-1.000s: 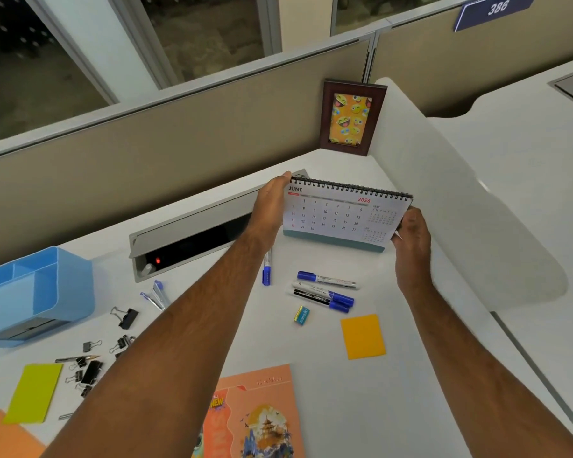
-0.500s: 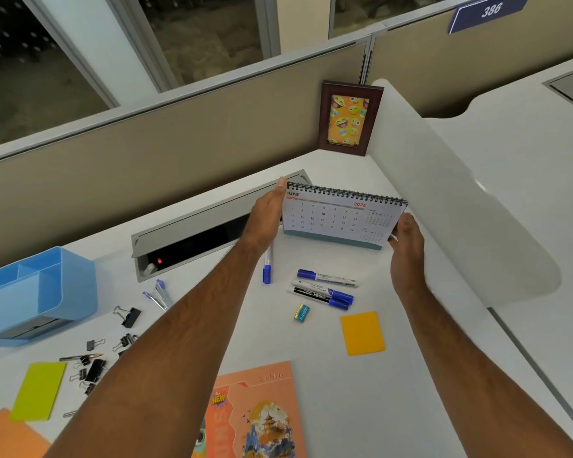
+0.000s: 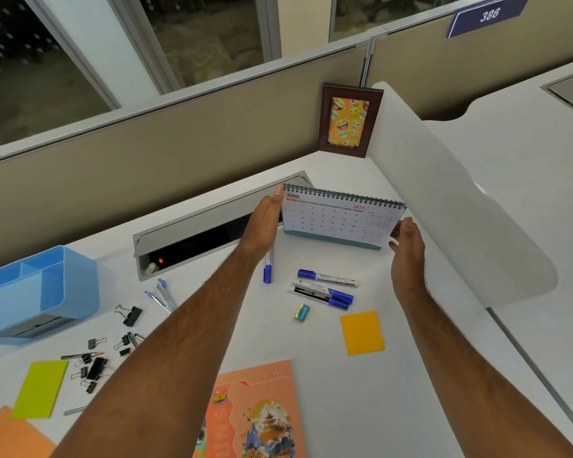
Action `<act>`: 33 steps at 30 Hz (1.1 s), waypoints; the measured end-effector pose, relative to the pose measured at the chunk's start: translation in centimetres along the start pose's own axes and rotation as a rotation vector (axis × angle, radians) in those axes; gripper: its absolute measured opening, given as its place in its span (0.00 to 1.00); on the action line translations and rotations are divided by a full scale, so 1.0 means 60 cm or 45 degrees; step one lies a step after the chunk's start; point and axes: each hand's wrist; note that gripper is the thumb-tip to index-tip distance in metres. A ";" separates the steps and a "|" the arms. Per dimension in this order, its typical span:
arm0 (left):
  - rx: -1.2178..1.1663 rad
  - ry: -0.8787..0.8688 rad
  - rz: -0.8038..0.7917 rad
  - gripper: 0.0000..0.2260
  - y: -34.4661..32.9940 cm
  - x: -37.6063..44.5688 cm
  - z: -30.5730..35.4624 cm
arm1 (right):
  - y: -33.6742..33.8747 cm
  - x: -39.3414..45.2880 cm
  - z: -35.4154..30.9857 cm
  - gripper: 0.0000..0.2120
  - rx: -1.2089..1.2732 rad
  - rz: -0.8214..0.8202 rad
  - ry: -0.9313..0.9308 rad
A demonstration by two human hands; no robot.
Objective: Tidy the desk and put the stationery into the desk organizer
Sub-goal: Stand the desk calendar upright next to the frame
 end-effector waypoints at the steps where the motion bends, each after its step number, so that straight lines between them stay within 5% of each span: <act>1: 0.001 0.004 0.010 0.27 0.001 0.000 -0.002 | 0.002 0.001 0.003 0.20 -0.007 0.005 -0.007; 12: -0.076 0.039 0.169 0.22 0.045 -0.044 -0.060 | 0.017 -0.033 0.018 0.11 -0.112 0.186 0.068; 19: -0.144 0.103 0.277 0.23 0.087 -0.130 -0.140 | 0.003 -0.155 0.018 0.13 -0.145 -0.075 0.192; 23: -0.114 0.120 0.364 0.13 0.103 -0.201 -0.178 | -0.009 -0.236 0.009 0.11 -0.180 -0.282 0.223; 33: -0.070 0.187 0.456 0.06 0.114 -0.380 -0.317 | -0.016 -0.402 0.071 0.10 -0.420 -0.678 0.056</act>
Point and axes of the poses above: each hand's wrist, its own x-axis towards the middle knuckle, its own y-axis out of the back of the hand, z = x × y, and after that the axes turned 10 degrees about y, right-handed
